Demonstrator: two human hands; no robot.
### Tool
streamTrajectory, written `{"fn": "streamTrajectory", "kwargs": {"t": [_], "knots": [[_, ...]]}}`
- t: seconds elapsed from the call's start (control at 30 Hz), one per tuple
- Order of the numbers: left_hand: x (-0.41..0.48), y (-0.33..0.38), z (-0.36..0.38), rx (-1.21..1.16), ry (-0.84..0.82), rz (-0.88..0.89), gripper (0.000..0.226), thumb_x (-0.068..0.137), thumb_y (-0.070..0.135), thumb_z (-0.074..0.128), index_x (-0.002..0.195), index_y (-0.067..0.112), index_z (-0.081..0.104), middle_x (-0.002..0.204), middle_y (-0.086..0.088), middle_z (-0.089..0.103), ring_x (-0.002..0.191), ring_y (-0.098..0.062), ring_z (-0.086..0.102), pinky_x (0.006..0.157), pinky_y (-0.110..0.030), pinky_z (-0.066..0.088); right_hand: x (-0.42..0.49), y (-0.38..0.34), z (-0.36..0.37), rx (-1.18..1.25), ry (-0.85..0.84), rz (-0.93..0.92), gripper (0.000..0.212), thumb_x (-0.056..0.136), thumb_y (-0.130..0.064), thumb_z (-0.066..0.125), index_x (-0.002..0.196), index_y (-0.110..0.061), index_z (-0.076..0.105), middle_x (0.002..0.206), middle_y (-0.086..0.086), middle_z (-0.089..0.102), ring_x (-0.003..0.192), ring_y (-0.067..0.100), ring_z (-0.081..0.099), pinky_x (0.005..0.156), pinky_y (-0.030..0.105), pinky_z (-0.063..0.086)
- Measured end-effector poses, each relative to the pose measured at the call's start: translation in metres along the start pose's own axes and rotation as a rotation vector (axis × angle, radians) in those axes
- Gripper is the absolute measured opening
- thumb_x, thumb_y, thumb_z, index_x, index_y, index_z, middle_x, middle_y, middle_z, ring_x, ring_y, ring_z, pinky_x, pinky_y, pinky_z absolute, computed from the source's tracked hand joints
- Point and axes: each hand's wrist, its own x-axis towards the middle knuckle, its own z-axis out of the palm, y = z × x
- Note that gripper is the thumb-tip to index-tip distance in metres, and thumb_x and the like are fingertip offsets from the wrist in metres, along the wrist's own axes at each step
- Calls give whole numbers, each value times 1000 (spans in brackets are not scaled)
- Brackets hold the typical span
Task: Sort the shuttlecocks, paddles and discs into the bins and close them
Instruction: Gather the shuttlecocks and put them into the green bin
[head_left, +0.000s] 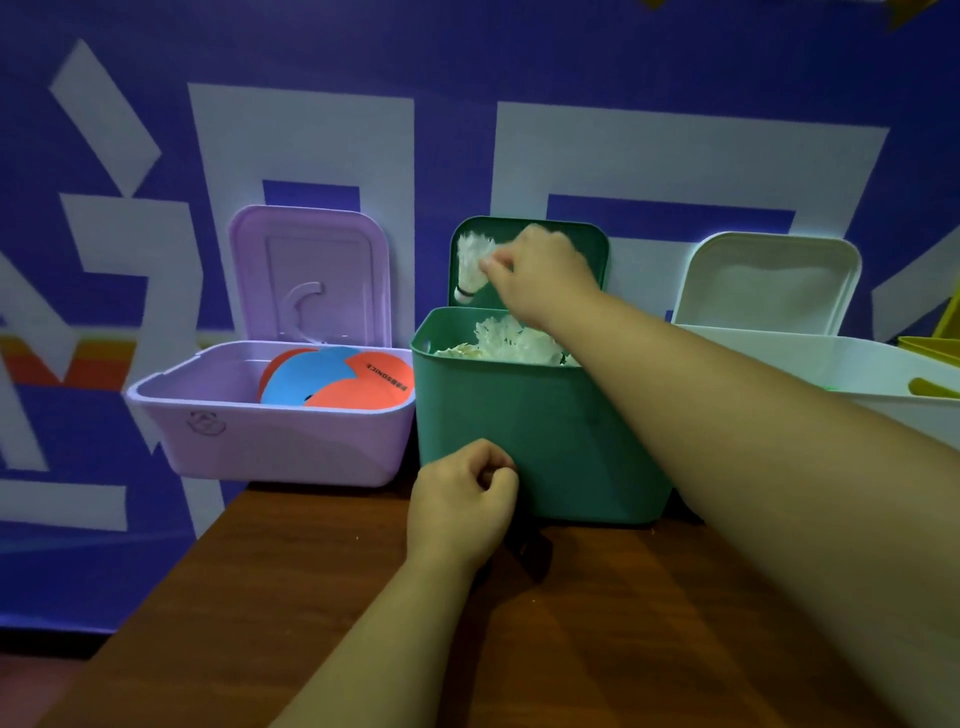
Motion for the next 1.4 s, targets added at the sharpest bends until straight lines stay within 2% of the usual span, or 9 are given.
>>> {"fn": "streamTrajectory", "kwargs": {"t": [0.1,0.23,0.53,0.7,0.8,0.93,1.13,1.3,1.4], "knots": [[-1,2,-2,12,5,12,13,75,31,57,77,30,70,66,14,67,63,-7,63,63,-36,55,0,0,11,-141,-221,17,38,106,-50,41,134,-43,66,145,7,55,134,38,48,110,50,43],[-3,6,-2,66,-30,36,16,75,35,55,80,31,70,68,14,66,65,-8,62,64,-33,54,-19,11,-3,27,-118,27,34,104,-35,45,116,-31,77,124,0,65,104,28,63,94,42,55],[-15,22,1,258,-144,179,23,79,41,52,90,33,70,80,12,71,77,-11,65,69,-34,54,-168,68,-58,238,194,-23,21,101,-19,59,94,-23,79,100,-4,67,98,13,59,86,30,44],[-32,49,11,401,-372,405,16,89,33,58,98,31,72,87,14,70,83,-11,65,69,-32,53,-267,122,-78,175,43,89,20,102,-22,59,96,-25,79,100,-12,62,99,7,56,85,22,44],[-44,70,21,450,-532,469,18,92,34,58,104,34,72,91,19,68,87,-6,65,73,-32,55,-317,159,-90,99,-5,144,18,99,-25,62,89,-31,75,96,-11,61,98,16,59,86,33,46],[-60,107,49,406,-664,446,21,92,34,58,105,38,73,95,21,72,88,-1,65,77,-31,57,-366,203,-115,15,181,282,19,92,-29,58,92,-24,76,96,-4,62,98,24,60,88,37,47],[-88,175,131,391,-853,493,27,97,34,57,121,33,68,111,10,70,100,-12,65,89,-32,55,-423,226,-116,-79,421,344,18,88,-8,61,100,-18,71,102,0,57,101,27,56,91,45,48],[-109,191,208,344,-810,448,52,98,32,61,146,22,45,138,-5,55,126,-24,54,105,-35,45,-426,227,-122,-98,532,513,22,85,-17,50,95,-19,70,103,3,58,99,29,52,88,49,48],[-127,181,238,359,-714,382,62,98,39,61,149,10,38,144,-13,48,134,-33,46,112,-43,40,-427,226,-122,-137,547,559,22,81,-20,51,93,-23,69,104,1,57,101,29,51,86,46,46]]}}
